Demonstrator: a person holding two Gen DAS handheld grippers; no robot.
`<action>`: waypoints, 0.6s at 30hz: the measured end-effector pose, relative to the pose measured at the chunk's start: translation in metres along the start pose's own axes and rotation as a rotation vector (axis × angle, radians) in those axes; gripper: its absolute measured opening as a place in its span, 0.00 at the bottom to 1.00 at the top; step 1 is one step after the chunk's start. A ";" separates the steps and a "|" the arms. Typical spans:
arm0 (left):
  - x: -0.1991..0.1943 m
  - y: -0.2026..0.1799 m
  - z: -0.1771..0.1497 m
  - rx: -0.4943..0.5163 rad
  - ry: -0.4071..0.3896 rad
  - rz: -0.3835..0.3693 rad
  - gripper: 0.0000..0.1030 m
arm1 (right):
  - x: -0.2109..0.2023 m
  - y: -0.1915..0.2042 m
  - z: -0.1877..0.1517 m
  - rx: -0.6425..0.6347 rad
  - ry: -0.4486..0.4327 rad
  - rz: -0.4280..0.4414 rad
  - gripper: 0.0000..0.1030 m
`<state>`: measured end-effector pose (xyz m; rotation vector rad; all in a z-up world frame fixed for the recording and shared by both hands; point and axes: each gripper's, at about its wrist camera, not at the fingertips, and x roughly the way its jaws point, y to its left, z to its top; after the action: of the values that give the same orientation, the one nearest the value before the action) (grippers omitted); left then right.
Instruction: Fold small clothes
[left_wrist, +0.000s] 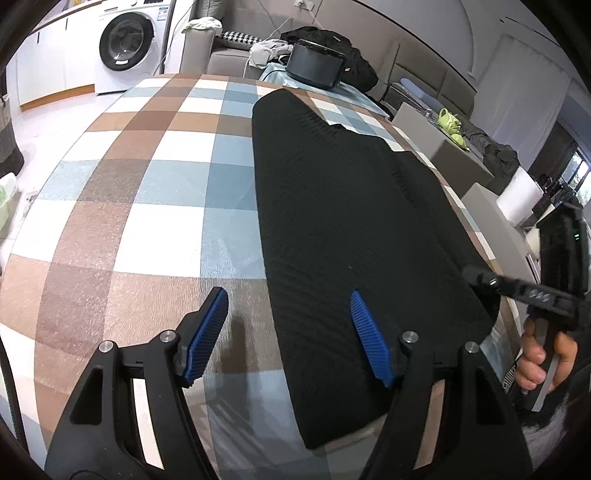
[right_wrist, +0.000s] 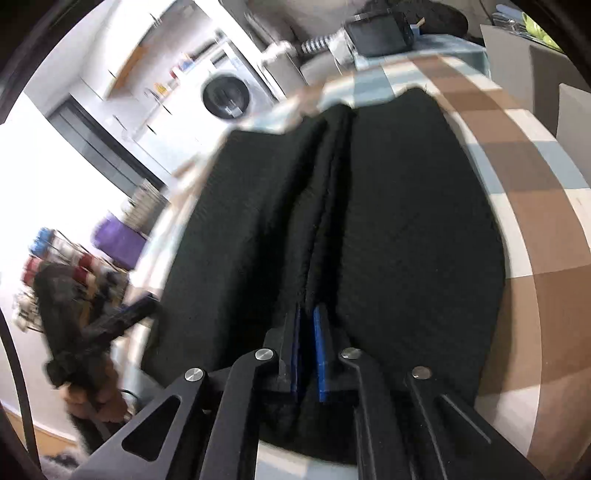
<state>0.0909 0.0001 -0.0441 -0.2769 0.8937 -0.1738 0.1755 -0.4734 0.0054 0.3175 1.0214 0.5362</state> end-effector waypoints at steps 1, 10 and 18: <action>-0.003 -0.002 -0.002 0.009 -0.004 -0.002 0.64 | -0.007 0.001 -0.001 -0.005 -0.014 0.010 0.16; -0.019 -0.038 -0.020 0.145 -0.052 -0.028 0.65 | -0.004 0.021 -0.024 -0.071 0.060 0.143 0.21; -0.009 -0.048 -0.033 0.191 0.005 -0.042 0.65 | 0.020 0.019 -0.027 -0.079 0.089 0.193 0.12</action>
<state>0.0580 -0.0486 -0.0421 -0.1176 0.8697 -0.2970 0.1555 -0.4467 -0.0131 0.3265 1.0585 0.7685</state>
